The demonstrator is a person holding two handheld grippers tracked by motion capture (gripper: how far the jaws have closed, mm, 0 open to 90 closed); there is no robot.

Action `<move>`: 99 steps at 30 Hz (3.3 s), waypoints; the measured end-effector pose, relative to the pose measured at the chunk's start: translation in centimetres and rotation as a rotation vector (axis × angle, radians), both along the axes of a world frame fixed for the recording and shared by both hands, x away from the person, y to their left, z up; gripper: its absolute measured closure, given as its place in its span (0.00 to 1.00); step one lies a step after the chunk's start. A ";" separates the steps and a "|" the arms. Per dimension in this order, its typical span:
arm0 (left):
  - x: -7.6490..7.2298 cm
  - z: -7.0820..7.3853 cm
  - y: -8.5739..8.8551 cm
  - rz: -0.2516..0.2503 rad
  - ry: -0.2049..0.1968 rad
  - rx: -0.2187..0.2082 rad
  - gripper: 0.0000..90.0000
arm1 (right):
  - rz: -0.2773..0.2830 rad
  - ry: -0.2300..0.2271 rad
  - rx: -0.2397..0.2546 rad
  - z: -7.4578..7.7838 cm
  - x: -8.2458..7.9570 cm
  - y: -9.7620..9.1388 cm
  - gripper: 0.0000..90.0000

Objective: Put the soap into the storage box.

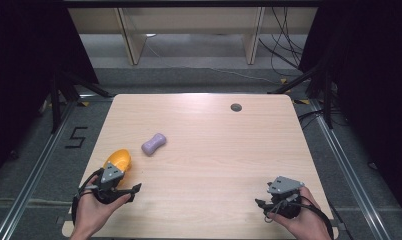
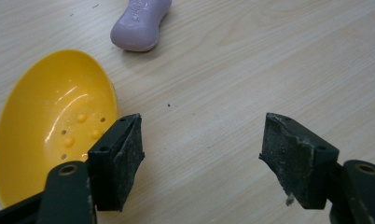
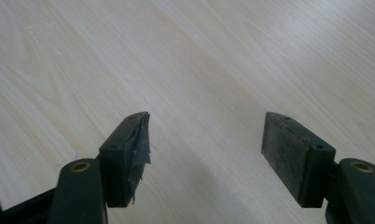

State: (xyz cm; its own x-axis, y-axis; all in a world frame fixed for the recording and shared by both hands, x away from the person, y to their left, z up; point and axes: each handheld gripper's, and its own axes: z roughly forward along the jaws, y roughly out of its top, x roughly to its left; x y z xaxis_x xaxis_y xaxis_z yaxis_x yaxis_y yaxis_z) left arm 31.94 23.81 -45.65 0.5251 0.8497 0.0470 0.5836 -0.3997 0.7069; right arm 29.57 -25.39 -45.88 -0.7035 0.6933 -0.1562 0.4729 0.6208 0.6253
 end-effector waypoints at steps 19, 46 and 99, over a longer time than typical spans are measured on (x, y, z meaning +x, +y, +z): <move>4.2 2.9 -1.3 0.019 0.109 0.063 0.33 | 0.004 0.003 -0.004 0.0 -0.1 0.1 0.39; 11.5 3.6 -3.7 -0.022 0.208 0.193 0.30 | 0.010 0.008 -0.013 -0.1 -0.1 0.1 0.41; 20.4 0.2 -6.5 -0.007 0.422 0.240 0.29 | 0.006 0.022 -0.013 -0.2 0.0 0.1 0.40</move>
